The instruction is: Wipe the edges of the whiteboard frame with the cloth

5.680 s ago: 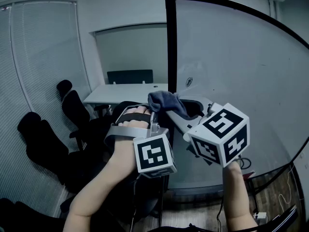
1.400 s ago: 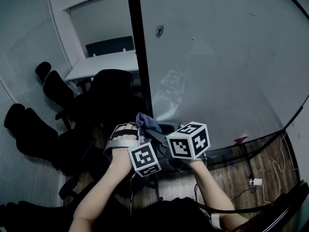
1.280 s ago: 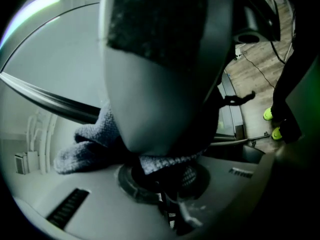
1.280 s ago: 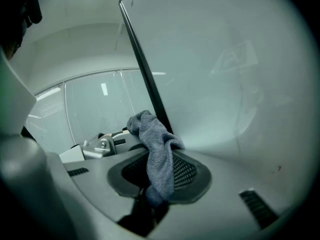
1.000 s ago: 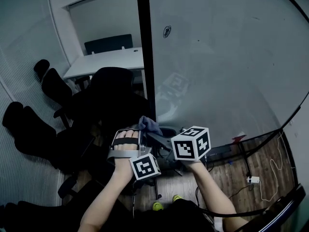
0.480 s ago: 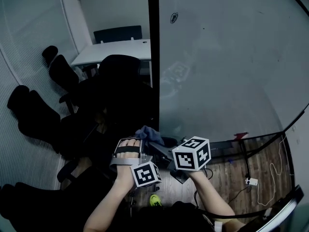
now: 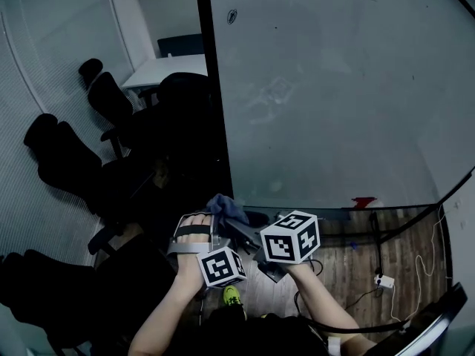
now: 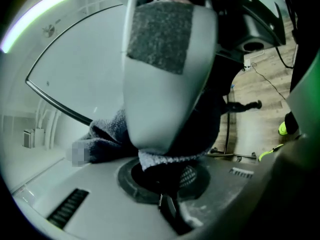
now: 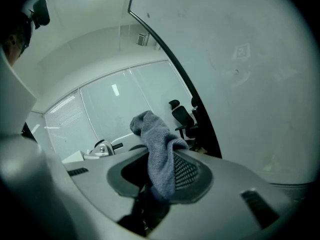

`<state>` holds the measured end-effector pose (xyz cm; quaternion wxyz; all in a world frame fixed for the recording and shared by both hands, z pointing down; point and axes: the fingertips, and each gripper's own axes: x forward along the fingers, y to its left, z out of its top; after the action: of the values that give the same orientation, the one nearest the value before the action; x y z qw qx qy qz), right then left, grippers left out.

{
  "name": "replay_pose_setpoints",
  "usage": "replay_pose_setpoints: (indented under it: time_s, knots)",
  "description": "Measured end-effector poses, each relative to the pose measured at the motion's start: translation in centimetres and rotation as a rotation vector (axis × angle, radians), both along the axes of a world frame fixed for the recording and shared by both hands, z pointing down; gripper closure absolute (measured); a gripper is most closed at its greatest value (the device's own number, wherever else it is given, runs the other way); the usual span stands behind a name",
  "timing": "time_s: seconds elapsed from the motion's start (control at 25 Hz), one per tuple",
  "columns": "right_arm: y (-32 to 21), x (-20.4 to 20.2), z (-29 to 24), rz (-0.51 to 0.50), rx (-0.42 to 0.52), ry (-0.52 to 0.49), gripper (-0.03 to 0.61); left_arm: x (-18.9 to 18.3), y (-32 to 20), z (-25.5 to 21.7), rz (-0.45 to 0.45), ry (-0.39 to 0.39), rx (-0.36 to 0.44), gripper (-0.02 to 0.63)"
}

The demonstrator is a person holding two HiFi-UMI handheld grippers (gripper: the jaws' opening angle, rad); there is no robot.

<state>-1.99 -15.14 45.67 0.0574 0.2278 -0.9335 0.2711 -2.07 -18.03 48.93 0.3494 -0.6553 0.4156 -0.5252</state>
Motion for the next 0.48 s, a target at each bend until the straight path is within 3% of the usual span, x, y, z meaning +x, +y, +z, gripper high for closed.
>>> replay_pose_setpoints:
  time_s: [0.24, 0.48]
  knots:
    - [4.0, 2.9, 1.6, -0.046, -0.017, -0.009, 0.48, 2.9, 4.1, 1.7, -0.037, -0.017, -0.035, 0.589]
    - [7.9, 4.9, 2.9, -0.112, 0.026, 0.052, 0.482, 4.9, 7.8, 3.1, -0.08, -0.033, -0.072, 0.589]
